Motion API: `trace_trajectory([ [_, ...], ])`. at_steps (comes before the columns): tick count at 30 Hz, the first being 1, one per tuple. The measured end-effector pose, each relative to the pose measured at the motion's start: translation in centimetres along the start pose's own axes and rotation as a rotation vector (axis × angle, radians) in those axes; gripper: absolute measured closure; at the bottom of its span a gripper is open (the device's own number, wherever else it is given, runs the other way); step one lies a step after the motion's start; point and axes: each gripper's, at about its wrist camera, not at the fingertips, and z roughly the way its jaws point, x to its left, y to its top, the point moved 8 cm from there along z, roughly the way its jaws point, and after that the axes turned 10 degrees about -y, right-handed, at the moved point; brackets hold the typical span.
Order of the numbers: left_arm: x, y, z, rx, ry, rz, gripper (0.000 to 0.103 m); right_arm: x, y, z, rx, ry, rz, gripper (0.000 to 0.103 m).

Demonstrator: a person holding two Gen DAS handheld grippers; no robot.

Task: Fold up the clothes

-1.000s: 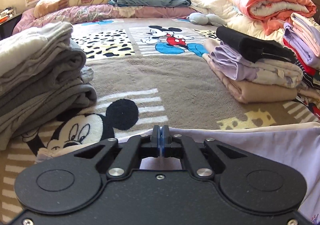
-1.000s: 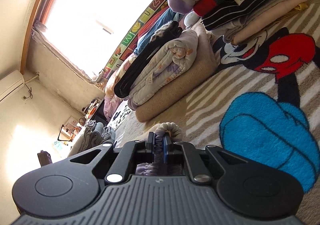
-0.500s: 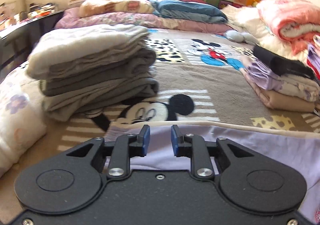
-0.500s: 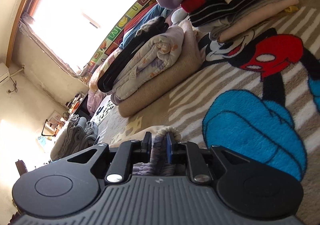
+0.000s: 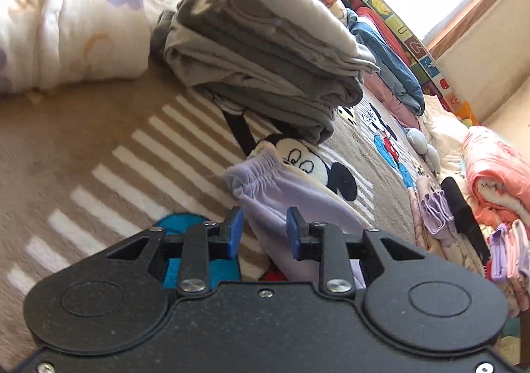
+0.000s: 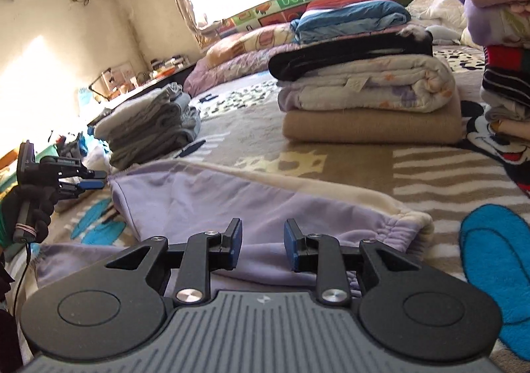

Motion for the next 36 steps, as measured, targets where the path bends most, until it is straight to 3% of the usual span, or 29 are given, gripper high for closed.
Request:
trace_trajectory([
  [4,1.0,-0.4,1.5,-0.008,-0.028,-0.084,0.08,-0.5,-1.0,0.2,0.041,-0.007,0.03,0.074],
  [5,0.7,-0.4,1.6,-0.006,-0.026,-0.064,0.102,-0.7,-1.2,0.4,0.05,-0.014,0.031,0.074],
  [9,-4.0,1.4,-2.0,-0.175,-0.101,0.234,0.102,-1.3,-1.5,1.2,0.073,-0.026,0.048,0.075],
  [12,-3.5,1.1,-1.4,-0.14,0.005,0.332,0.101,-1.6,-1.6,1.4,0.079,-0.027,0.064,0.077],
  [15,-1.2,0.1,0.4,-0.062,0.1,0.316,0.099,-1.8,-1.6,1.4,0.083,-0.03,0.073,0.078],
  [18,-1.6,0.1,-0.4,-0.098,0.067,0.313,0.082,-1.8,-1.6,1.4,0.085,-0.03,0.077,0.078],
  [19,-1.7,0.2,-0.8,-0.1,0.061,0.295,0.071,-1.9,-1.6,1.4,0.085,-0.03,0.077,0.078],
  [20,-1.7,0.2,-1.0,-0.096,0.059,0.274,0.069,-1.9,-1.6,1.4,0.085,-0.03,0.078,0.078],
  [23,-2.7,0.8,-2.6,-0.125,0.11,0.311,0.069,-1.9,-1.6,1.6,0.087,-0.03,0.079,0.079],
  [28,-3.0,1.6,-3.7,-0.129,0.086,0.266,0.064,-1.9,-1.5,1.6,0.09,-0.027,0.08,0.078],
  [31,-1.8,2.2,-3.2,-0.129,0.119,0.267,0.063,-2.0,-1.5,1.5,0.089,-0.026,0.085,0.078],
  [34,-1.4,3.2,-1.9,-0.079,0.108,0.304,0.063,-2.0,-1.5,1.5,0.087,-0.029,0.084,0.078],
  [36,-1.6,3.9,-0.2,0.003,0.096,0.356,0.063,-1.9,-1.5,1.5,0.085,-0.028,0.081,0.077],
])
